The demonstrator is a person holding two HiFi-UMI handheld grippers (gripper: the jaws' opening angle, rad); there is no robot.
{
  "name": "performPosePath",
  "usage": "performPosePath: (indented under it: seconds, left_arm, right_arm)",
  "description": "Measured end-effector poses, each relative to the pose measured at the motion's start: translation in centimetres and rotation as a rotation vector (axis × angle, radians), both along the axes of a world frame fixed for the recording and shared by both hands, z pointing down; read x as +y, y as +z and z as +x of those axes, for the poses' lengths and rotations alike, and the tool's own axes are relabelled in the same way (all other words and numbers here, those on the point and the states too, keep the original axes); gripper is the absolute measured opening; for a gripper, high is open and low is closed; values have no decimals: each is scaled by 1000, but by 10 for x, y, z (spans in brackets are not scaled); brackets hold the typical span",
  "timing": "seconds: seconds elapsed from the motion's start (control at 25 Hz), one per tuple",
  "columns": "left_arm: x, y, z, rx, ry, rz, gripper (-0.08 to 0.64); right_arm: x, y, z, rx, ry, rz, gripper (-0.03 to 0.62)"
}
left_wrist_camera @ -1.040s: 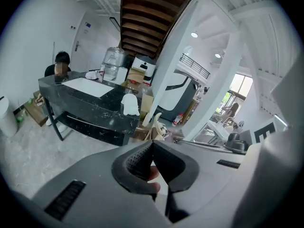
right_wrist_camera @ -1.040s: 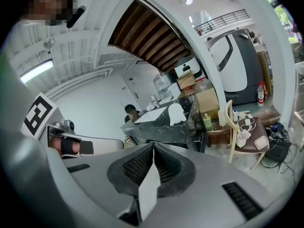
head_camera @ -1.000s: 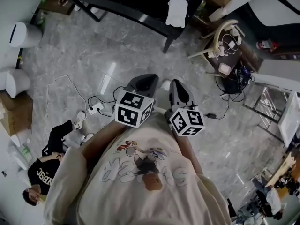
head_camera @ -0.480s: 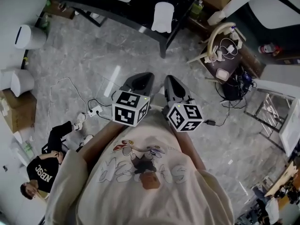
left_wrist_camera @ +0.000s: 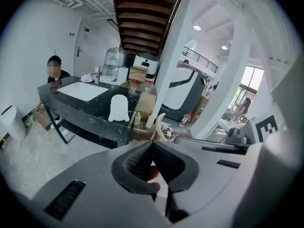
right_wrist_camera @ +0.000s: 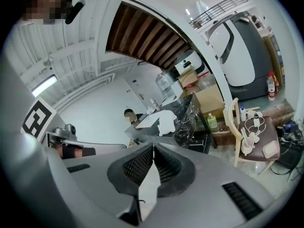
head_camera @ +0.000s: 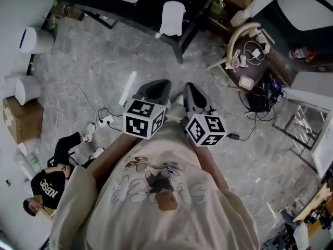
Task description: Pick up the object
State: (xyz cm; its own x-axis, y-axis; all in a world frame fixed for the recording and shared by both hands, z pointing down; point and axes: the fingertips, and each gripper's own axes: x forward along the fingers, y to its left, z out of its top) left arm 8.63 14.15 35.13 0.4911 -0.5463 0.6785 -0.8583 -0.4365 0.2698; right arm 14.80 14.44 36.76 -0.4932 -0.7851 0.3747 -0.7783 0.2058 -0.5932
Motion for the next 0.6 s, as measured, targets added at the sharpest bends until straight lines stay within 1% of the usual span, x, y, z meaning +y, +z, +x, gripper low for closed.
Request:
performPosePath:
  seconds: [0.28, 0.44, 0.6]
  left_arm:
    - [-5, 6, 17, -19, 7, -10, 12]
    - [-8, 10, 20, -27, 10, -25, 12]
    - [-22, 15, 17, -35, 3, -38, 12]
  right_arm:
    - [-6, 7, 15, -30, -2, -16, 25]
    - [-8, 13, 18, -48, 6, -38, 25]
    - [-23, 16, 13, -56, -3, -41, 25]
